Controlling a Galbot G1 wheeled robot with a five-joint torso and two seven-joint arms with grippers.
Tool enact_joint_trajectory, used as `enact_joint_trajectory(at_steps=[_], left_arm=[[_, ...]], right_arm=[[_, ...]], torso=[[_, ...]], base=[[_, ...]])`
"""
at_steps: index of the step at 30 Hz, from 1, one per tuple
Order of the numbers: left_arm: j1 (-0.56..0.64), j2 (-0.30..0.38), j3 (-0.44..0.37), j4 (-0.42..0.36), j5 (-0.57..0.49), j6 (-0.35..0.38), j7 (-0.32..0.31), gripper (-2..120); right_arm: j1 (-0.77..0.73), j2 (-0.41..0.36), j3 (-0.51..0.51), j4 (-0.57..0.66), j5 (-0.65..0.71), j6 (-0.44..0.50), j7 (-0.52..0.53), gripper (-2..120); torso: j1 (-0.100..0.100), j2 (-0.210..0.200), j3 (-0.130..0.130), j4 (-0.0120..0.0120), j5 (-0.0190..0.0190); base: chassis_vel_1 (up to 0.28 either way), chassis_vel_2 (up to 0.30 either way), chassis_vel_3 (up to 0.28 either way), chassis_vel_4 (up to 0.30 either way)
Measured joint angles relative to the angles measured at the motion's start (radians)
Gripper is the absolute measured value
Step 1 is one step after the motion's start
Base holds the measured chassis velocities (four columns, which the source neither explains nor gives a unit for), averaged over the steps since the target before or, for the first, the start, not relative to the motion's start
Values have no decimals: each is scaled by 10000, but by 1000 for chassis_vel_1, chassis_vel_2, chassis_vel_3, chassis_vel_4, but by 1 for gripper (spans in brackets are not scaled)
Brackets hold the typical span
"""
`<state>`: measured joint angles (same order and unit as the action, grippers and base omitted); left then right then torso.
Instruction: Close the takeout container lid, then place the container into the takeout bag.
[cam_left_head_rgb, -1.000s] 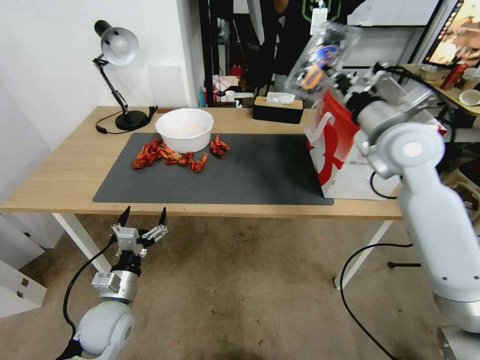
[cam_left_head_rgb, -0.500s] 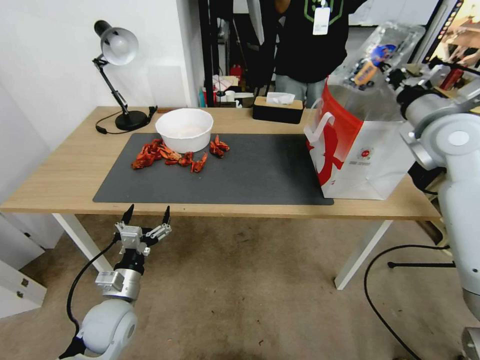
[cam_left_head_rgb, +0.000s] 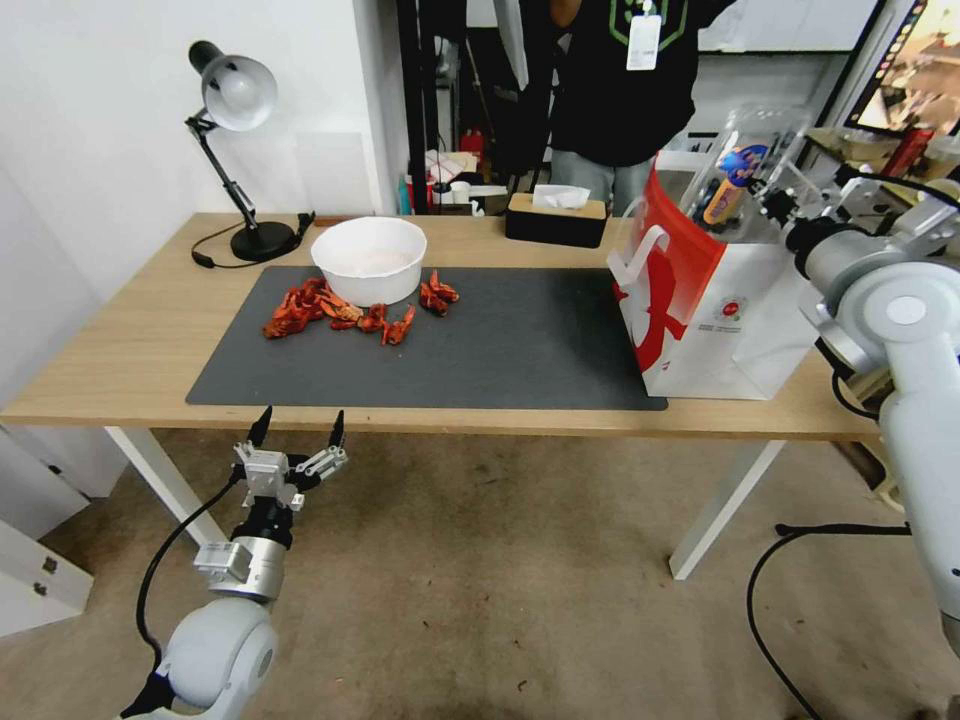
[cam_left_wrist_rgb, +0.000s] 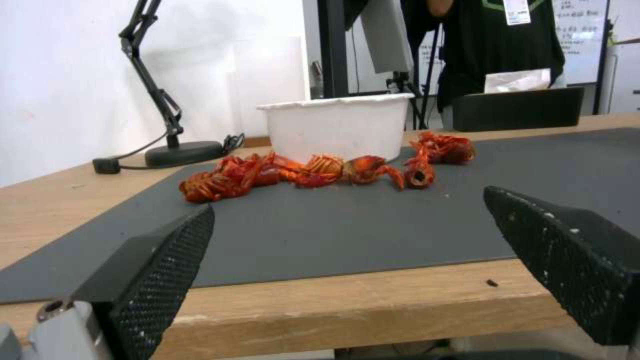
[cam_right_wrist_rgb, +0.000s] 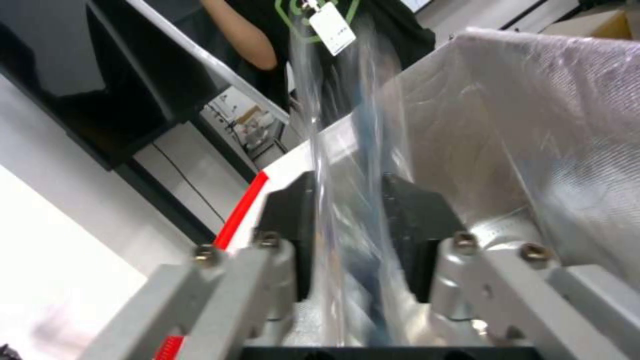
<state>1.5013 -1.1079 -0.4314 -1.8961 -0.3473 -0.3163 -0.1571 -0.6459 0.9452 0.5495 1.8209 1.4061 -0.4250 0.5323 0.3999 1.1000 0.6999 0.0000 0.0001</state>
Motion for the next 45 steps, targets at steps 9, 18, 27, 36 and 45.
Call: enact_joint_trajectory(at_steps=[9,18,27,36,45], left_arm=[[-7,10,38,-35,28,19,-9,100],[23,23,20,-62,29,19,-19,100],[58,-10,12,-84,44,4,-24,100],[73,-42,6,-88,65,2,-24,100],[67,-87,21,-88,68,20,-25,100]], right_arm=[[-75,-223,372,295,295,211,-282,63],[-653,-499,562,1167,403,1440,-2378,96],[-2407,-684,448,2342,-1468,2071,-4745,100],[-4326,-637,203,3243,-4198,2892,-6033,100],[-6448,148,-580,3580,-7595,4224,-5320,100]], torso=[[0,0,0,0,-2],[0,0,0,0,-2],[0,0,1,1,-3],[0,1,0,0,-4],[1,0,0,1,-3]], base=[[0,0,0,0],[0,0,0,0],[0,0,0,0],[0,0,0,0],[0,0,0,0]])
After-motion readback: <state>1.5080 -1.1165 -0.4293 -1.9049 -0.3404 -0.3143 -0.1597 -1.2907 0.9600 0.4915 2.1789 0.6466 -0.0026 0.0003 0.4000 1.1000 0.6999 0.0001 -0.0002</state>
